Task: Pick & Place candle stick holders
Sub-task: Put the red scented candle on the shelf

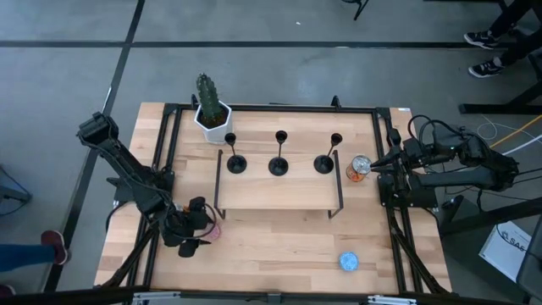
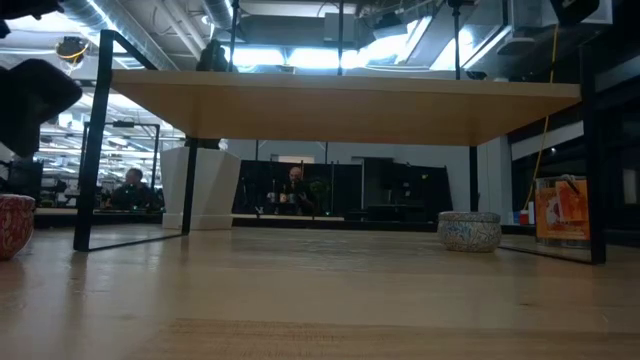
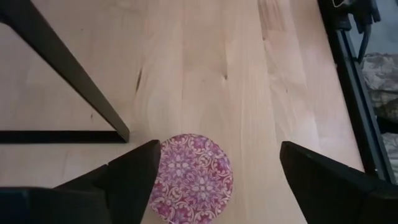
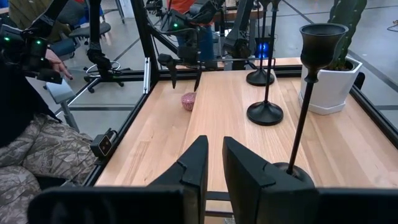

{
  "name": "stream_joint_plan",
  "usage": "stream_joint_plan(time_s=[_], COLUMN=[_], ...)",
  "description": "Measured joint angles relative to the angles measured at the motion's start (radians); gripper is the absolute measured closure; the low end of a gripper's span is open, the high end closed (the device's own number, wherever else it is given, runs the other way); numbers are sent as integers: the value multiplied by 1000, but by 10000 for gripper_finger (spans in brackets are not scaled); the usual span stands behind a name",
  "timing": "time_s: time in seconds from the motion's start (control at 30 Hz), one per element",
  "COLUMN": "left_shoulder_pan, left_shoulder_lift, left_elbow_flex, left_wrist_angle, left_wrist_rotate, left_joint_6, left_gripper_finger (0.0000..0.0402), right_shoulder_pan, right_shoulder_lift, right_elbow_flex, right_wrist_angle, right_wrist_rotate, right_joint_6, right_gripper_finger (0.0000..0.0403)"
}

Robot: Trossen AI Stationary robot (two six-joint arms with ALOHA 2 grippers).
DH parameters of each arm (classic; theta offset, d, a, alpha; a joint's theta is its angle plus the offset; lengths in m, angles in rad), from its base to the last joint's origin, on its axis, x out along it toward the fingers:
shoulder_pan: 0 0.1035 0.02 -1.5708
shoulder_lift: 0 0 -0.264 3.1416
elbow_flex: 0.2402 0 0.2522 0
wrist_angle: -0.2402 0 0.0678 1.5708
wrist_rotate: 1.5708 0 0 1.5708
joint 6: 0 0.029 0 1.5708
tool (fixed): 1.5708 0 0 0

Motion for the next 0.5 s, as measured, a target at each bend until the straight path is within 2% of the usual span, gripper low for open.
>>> stream_joint_plan(time_s=[0.23, 0.5], left_shoulder_pan=[0, 0], left_shoulder_lift=[10, 112], left_elbow_flex=[0, 0], left_wrist_angle=[0, 0], left_wrist_rotate=[-18, -15], left_joint_6=[-20, -19], left_gripper_finger=[53, 52], right_shoulder_pan=[0, 0], right_shoulder_lift=[0, 0], right_elbow_flex=[0, 0], right_wrist_angle=[0, 0], right_wrist_rotate=[0, -2], right_joint_6=[0, 0], right_gripper_finger=[350, 350])
